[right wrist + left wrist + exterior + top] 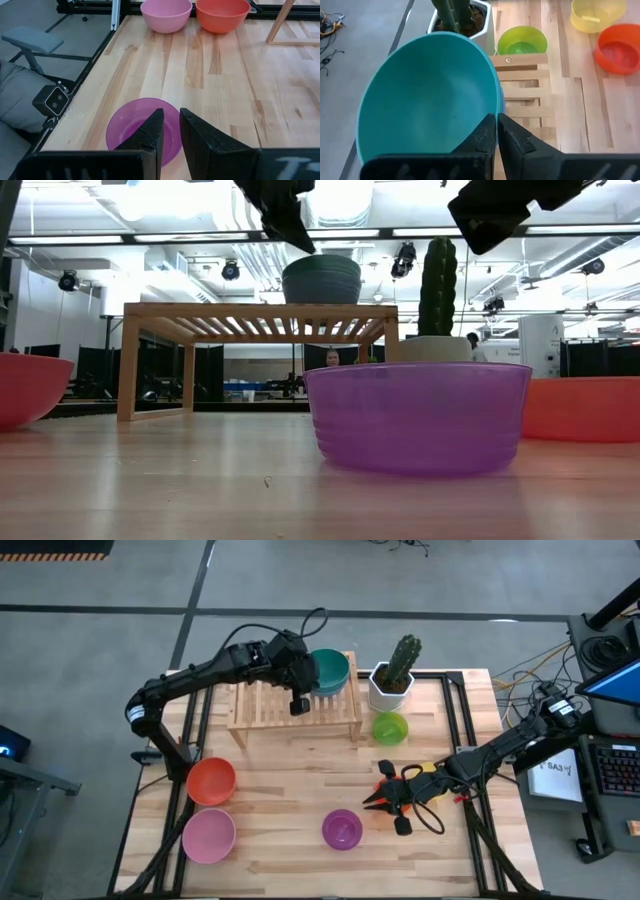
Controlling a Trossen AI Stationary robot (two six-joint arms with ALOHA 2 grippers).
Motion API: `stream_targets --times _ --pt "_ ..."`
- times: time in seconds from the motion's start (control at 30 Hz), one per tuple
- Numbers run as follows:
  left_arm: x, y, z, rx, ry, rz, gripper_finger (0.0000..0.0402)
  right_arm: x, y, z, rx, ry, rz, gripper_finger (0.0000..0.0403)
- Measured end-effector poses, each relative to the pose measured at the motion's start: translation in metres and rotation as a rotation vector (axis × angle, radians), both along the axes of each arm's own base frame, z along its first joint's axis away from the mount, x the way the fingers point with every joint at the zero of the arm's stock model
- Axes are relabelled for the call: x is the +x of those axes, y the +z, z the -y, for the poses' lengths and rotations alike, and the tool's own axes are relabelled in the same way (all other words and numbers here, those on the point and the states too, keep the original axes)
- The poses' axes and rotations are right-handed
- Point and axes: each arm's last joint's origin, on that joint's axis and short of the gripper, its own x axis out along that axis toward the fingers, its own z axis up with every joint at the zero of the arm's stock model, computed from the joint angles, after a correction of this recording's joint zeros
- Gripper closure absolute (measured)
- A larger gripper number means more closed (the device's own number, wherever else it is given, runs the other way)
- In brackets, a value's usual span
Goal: Place and stack bowls onto a shelf
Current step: Stack the green bowl on top of the blue bowl on the shelf
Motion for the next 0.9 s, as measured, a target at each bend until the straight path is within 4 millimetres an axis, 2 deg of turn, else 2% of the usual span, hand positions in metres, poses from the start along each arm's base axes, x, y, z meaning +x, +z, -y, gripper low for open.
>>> stream_targets --times 0.1,0.23,0.43,0.9 --pt "0.0 0.003 0.001 0.007 -0.003 0.02 0.04 0.0 0.0 0.0 -0.001 0.0 0.0 0.0351" --pt "0.01 0.007 0.0 0.015 0.005 0.13 0.04 0.0 0.0 0.001 -0.01 -0.018 0.004 0.0351" --pt "0.026 -0.006 -0.003 -0.011 0.02 0.136 0.04 0.0 0.0 0.001 -0.01 -0.025 0.005 0.0351" --pt "0.043 -0.027 0.002 -0.05 0.01 0.091 0.04 0.0 0.0 0.001 -0.013 -0.023 0.005 0.0351"
